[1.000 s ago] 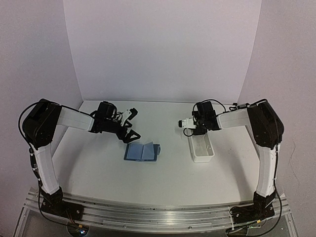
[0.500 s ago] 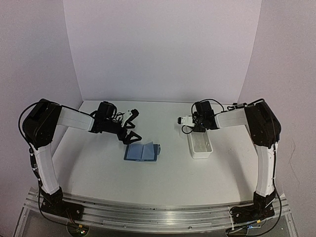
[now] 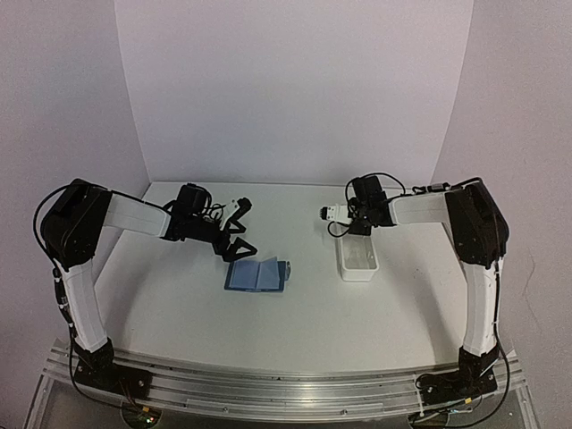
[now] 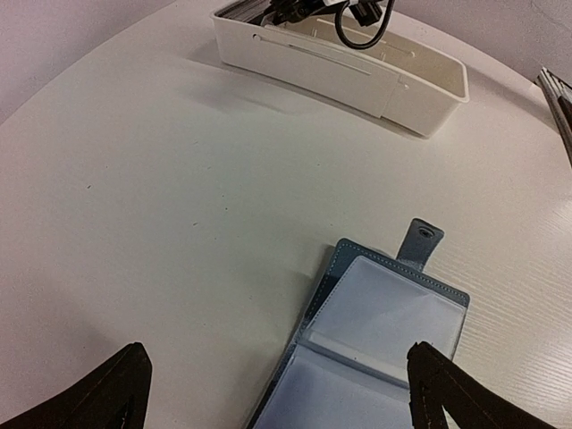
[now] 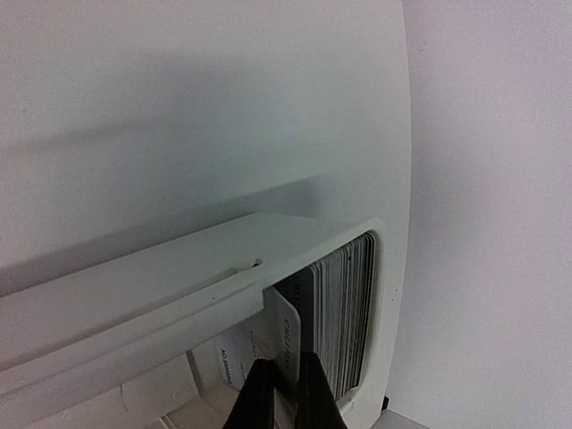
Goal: Put the credit cards into the card holder
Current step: Pick up the credit card from the storage box.
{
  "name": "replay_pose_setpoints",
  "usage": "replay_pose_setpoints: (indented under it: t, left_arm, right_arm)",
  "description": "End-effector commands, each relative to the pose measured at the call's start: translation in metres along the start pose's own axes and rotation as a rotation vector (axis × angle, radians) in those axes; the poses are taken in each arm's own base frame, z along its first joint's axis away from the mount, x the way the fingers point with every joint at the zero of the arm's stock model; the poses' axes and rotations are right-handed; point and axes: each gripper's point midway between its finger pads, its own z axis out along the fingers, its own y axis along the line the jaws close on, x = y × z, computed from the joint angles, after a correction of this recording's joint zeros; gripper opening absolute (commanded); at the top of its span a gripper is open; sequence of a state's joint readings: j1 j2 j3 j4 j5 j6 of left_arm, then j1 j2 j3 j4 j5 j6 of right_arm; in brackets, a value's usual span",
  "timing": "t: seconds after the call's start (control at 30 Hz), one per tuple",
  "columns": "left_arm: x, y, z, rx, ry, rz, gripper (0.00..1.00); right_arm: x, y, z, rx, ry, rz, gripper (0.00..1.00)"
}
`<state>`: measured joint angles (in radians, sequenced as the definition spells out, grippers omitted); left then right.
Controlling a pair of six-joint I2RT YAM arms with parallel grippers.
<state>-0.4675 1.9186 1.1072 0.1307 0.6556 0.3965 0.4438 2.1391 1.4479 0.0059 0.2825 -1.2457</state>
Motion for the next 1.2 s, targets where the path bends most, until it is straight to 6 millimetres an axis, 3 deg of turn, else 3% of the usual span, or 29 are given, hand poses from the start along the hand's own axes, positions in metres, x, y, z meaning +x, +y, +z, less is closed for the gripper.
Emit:
replay_pose_setpoints:
  t: [0.0,0.37,0.73,1.03,1.17]
  left_arm:
    - [-0.018,0.001,-0.005,0.011,-0.036,0.036,0.99]
    - [-0.016,-0.002,-0.006,0.022,-0.031,0.031,0.99]
    - [-0.017,-0.007,-0.009,0.036,-0.035,0.035,0.99]
    - [-0.018,-0.009,-0.01,0.04,-0.038,0.042,0.99]
    - [-0.02,-0.008,-0.012,0.034,-0.037,0.043,0.99]
  right_arm:
    - [-0.013,-0.034,-0.025,0.029,-0.055,0.044,0.03]
    - [-0.022,-0.031,-0.038,-0.089,-0.107,0.087,0.0]
    - [-0.032,-0.05,-0.062,-0.114,-0.152,0.141,0.0]
    - [-0.044,-0.074,-0.085,-0.098,-0.206,0.255,0.0]
    - [-0.059,-0.108,-0.105,-0.056,-0.275,0.416,0.0]
